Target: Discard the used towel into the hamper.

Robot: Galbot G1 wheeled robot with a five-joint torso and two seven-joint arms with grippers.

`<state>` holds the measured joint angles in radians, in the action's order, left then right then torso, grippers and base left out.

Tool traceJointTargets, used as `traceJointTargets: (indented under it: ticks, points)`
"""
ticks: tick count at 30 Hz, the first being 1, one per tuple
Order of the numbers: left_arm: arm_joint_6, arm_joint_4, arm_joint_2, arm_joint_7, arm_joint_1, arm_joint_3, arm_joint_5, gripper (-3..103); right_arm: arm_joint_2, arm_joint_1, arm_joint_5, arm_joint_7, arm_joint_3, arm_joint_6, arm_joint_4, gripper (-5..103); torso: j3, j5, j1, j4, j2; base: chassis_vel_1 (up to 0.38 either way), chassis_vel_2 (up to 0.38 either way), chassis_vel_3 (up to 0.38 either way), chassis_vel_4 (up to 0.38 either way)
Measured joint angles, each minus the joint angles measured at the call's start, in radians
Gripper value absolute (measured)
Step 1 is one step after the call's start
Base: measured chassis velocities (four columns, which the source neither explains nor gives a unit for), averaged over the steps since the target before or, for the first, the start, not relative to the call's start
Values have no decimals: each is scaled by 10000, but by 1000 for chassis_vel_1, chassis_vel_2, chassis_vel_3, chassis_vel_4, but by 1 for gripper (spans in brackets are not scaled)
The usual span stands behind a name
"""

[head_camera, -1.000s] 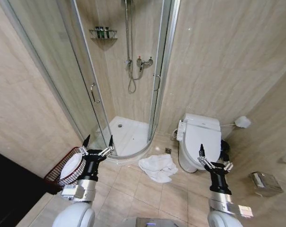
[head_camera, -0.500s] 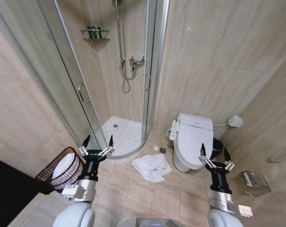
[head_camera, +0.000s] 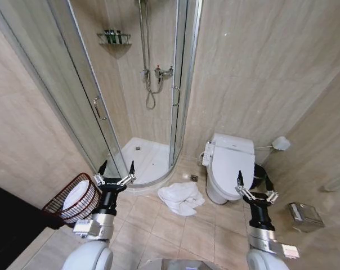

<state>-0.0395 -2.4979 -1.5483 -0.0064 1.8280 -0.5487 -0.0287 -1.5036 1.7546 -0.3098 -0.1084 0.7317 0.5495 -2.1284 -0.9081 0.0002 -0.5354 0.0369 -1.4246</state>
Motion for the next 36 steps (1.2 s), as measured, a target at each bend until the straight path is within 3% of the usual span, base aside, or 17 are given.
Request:
traceJointTargets:
  ticks: [9, 23, 30, 36]
  points:
    - [0, 0, 0, 0, 0, 0, 0, 100, -28, -14, 61, -49, -8, 82, 229, 100, 289, -2, 248, 0, 531, 0, 0, 0, 0]
    - [0, 0, 0, 0, 0, 0, 0, 100, -100, -130, 237, -104, -68, 680, 2094, 100, 746, -1, 632, 0, 1373, 0, 0, 0, 0]
    - [0, 0, 0, 0, 0, 0, 0, 100, -138, -242, 287, -61, -113, 643, 2156, 100, 955, -2, 799, 0, 1749, 0, 0, 0, 0]
    - [0, 0, 0, 0, 0, 0, 0, 100, -204, -322, 300, 177, -224, 163, 1838, 100, 1162, -2, 971, 0, 2128, 0, 0, 0, 0]
